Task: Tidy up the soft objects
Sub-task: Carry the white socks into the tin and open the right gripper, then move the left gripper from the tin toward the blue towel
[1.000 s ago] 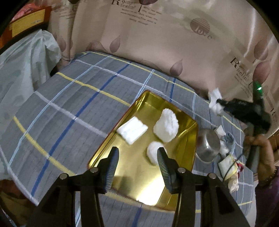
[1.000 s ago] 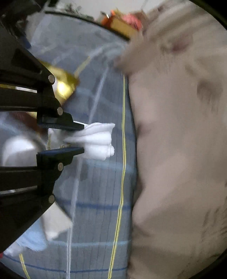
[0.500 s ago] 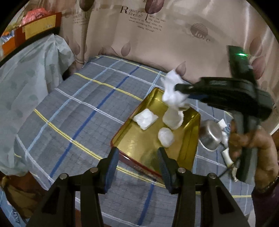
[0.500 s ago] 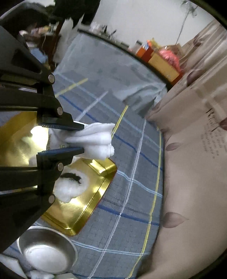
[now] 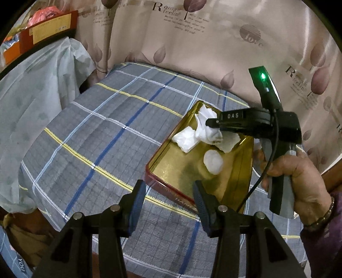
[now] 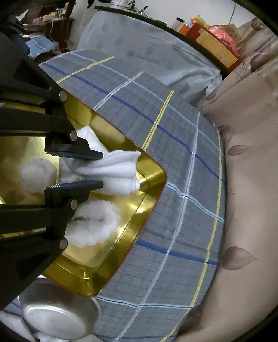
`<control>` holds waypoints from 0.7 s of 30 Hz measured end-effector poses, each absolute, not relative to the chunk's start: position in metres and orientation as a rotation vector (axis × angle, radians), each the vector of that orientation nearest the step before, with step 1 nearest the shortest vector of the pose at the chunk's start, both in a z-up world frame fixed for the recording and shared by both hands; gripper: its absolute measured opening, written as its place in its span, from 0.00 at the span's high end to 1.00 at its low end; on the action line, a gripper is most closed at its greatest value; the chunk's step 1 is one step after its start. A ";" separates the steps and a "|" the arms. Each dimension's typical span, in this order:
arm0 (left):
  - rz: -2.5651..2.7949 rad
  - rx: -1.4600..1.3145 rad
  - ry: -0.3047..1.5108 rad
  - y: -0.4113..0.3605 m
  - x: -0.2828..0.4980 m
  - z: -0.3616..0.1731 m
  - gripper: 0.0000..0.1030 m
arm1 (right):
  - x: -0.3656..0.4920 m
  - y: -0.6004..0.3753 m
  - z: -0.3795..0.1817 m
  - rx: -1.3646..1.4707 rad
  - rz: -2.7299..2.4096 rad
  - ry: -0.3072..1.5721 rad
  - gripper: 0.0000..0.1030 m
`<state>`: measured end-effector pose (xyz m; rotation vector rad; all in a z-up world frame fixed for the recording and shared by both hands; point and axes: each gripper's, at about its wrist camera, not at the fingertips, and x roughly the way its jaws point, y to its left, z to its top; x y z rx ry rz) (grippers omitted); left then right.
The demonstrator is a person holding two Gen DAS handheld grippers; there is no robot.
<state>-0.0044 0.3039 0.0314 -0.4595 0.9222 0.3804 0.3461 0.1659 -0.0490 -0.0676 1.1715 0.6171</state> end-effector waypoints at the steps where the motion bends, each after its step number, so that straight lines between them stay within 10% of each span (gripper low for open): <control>1: 0.380 -0.461 0.922 0.304 -0.005 0.031 0.55 | 0.345 0.166 -0.051 -0.070 0.617 1.175 0.83; 8: 0.393 -0.430 0.935 0.301 -0.003 0.029 0.55 | 0.330 0.168 -0.053 -0.110 0.623 1.135 0.77; 15: 0.411 -0.378 0.961 0.291 0.000 0.024 0.55 | 0.304 0.143 -0.021 -0.045 0.671 0.934 0.46; 21: 0.411 -0.331 0.968 0.281 -0.001 0.022 0.55 | 0.247 0.088 0.016 0.002 0.717 0.691 0.46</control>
